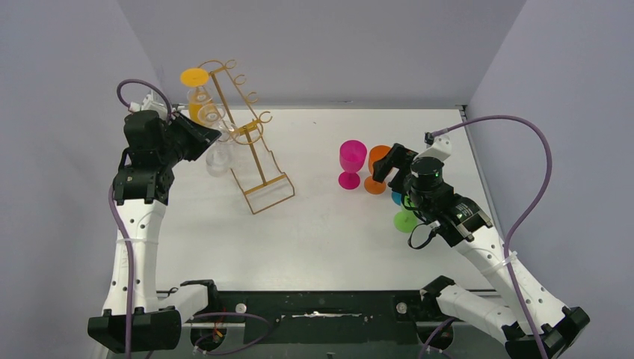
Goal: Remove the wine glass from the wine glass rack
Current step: Pick up the wine glass from the wine rack.
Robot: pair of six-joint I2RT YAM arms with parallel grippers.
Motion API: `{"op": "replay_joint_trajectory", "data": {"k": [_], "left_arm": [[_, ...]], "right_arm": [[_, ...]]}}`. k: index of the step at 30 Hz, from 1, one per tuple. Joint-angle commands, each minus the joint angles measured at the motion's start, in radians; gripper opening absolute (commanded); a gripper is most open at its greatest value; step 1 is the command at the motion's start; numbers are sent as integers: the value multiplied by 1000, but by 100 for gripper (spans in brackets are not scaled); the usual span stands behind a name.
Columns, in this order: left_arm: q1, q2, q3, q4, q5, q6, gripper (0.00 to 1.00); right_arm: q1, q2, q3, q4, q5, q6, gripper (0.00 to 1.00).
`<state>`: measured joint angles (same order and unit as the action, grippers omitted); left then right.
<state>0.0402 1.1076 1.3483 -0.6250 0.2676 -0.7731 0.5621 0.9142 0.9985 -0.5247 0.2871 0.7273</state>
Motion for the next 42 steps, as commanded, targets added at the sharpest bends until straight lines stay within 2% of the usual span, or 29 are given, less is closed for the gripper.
{"op": "replay_joint_trajectory", "data": {"k": [1,11,42], "left_arm": [[1,-24,-3,34,29,-10,0],[1,-40,18,30,-9,-83,0],[0,-87,58,28,-106,-116,0]], "right_arm": [[-6,-12,7,40,6,12,86],[-5,-5,17,42,-1,17,87],[-5,-17,9,32,-11,35,87]]}}
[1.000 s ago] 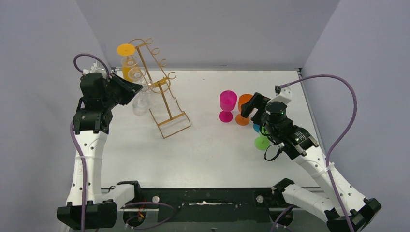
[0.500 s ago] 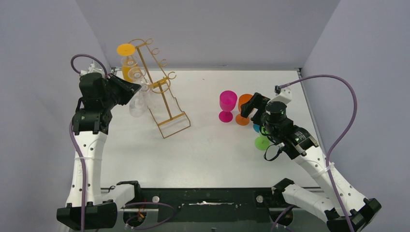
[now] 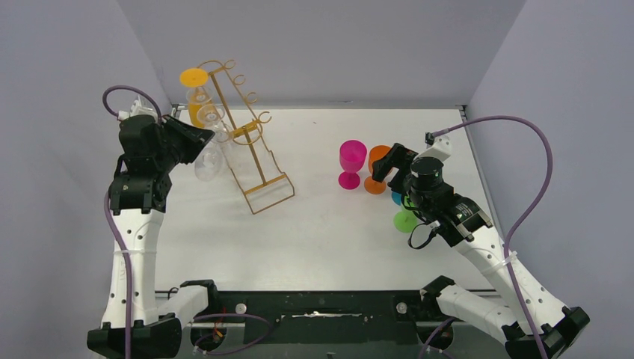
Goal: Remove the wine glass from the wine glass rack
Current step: Pick up the wine glass from the wine rack, then place the wine glass at the center of the board.
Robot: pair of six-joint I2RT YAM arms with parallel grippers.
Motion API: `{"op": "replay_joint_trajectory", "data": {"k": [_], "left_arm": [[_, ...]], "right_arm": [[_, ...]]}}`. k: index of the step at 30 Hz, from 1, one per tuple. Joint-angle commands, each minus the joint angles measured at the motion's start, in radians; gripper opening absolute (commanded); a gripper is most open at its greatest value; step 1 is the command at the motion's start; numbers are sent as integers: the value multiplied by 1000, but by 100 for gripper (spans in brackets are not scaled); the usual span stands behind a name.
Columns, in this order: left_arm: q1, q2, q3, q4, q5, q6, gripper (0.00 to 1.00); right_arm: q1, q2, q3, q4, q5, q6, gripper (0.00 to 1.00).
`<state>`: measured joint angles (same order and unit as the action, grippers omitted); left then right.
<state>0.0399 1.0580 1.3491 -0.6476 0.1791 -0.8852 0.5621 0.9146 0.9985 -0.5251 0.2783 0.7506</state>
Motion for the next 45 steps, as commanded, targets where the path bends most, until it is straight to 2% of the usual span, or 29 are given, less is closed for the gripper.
{"op": "replay_joint_trajectory", "data": {"k": [1,19,28,31,35,39,41,43,45], "left_arm": [[0,-39,57,51,-18,-4,0],[-18,-112,33,36,-77,17,0],[-88,-264,-45,-73,-265,75,0],[-114,-323,-92,-82,-275,125,0],[-149,-393,-214,7,-121,250,0],[-163,-406,-306,56,236,329,0],[-161,-430,-366,82,387,309,0],[-163,-472,-486,214,523,236,0],[-164,-483,-541,337,617,178,0]], "right_arm": [[-6,-19,9,32,-3,13,87],[-5,-23,3,45,-16,16,88],[-5,-18,-7,83,-33,16,88],[-3,-12,-12,98,-49,24,88],[-4,-18,-35,160,-100,16,89],[-4,-40,-65,243,-146,6,89],[-4,-53,-78,276,-178,-10,90],[-5,-68,-104,320,-209,-28,90],[-4,-79,-140,388,-253,-48,90]]}}
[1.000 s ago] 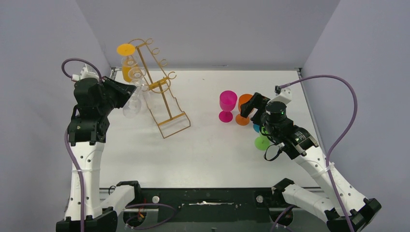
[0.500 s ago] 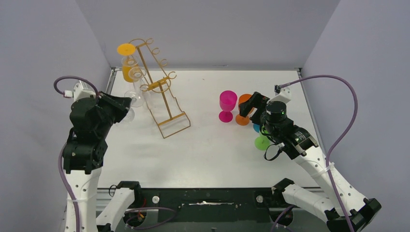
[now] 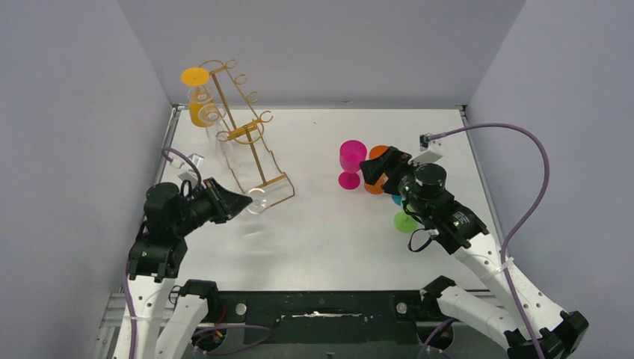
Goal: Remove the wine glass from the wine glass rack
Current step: Place the wine glass at the center of the board.
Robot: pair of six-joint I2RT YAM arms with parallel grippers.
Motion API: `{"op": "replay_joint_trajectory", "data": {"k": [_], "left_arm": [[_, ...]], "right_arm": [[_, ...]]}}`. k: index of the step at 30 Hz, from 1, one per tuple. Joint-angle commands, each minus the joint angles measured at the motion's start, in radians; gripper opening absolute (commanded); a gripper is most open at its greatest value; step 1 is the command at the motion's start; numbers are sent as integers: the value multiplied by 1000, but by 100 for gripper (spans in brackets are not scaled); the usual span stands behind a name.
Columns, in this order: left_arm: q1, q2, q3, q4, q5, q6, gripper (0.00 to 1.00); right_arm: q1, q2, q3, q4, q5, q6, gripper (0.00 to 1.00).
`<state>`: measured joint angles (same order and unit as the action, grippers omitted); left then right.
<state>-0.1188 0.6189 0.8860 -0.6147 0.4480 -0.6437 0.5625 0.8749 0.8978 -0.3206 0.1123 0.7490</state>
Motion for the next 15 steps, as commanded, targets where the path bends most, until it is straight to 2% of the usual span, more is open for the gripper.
{"op": "replay_joint_trajectory", "data": {"k": [1,5,7,12,15], "left_arm": [[-5,-38,-89,348,391,-73,0],[-30,32,-72,383,463,-28,0],[-83,75,-58,378,446,7,0],[-305,192,17,325,266,124,0],[-445,237,64,330,90,154,0]], "right_arm": [[-4,-43,-52,217,-112,-54,90],[-4,-24,-59,289,-236,-82,90],[-5,-1,-47,299,-297,-86,90],[-3,60,-22,350,-516,-74,86],[5,100,-12,390,-629,-51,83]]}}
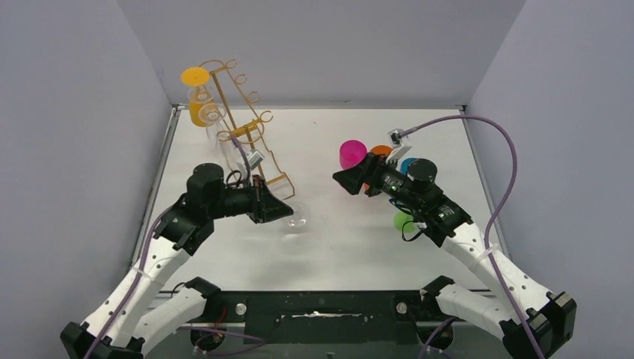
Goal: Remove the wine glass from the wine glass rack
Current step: Place the wine glass at the center of the board.
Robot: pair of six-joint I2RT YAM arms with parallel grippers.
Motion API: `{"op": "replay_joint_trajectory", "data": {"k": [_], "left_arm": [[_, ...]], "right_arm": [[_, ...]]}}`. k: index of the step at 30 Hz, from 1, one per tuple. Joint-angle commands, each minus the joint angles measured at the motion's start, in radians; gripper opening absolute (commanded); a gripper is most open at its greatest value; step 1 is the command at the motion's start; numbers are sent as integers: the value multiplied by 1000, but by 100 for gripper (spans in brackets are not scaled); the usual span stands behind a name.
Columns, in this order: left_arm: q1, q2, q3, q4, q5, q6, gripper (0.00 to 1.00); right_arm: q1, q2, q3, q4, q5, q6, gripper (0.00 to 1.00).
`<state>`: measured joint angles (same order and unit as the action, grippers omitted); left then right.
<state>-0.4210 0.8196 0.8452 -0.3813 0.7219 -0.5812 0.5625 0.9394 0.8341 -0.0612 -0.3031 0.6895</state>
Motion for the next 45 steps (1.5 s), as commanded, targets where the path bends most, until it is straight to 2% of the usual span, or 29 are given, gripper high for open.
{"op": "replay_joint_trajectory", "data": {"k": [1,5,8,15,27,32,34,40,45], "left_arm": [[-164,46,112,107,-221,92,0],[-174,85,115,191,-208,70,0],[-179,89,109,231,-212,61,0],[-179,73,84,281,-192,33,0],[-179,89,60,317,-118,24,0],[-180,87,53,318,-116,10,0],[-180,85,42,326,-95,-9,12],[-176,77,7,343,-42,-59,35],[-171,63,-43,427,-2,-143,38]], "right_arm": [[12,48,56,137,-248,11,82],[61,97,83,140,-341,-10,74],[112,138,114,110,-354,-46,67],[136,180,119,126,-349,-42,40],[132,192,91,264,-457,15,0],[130,186,88,260,-423,5,0],[131,180,80,271,-416,7,0],[129,159,60,295,-379,-12,0],[126,142,37,330,-348,-11,0]]}}
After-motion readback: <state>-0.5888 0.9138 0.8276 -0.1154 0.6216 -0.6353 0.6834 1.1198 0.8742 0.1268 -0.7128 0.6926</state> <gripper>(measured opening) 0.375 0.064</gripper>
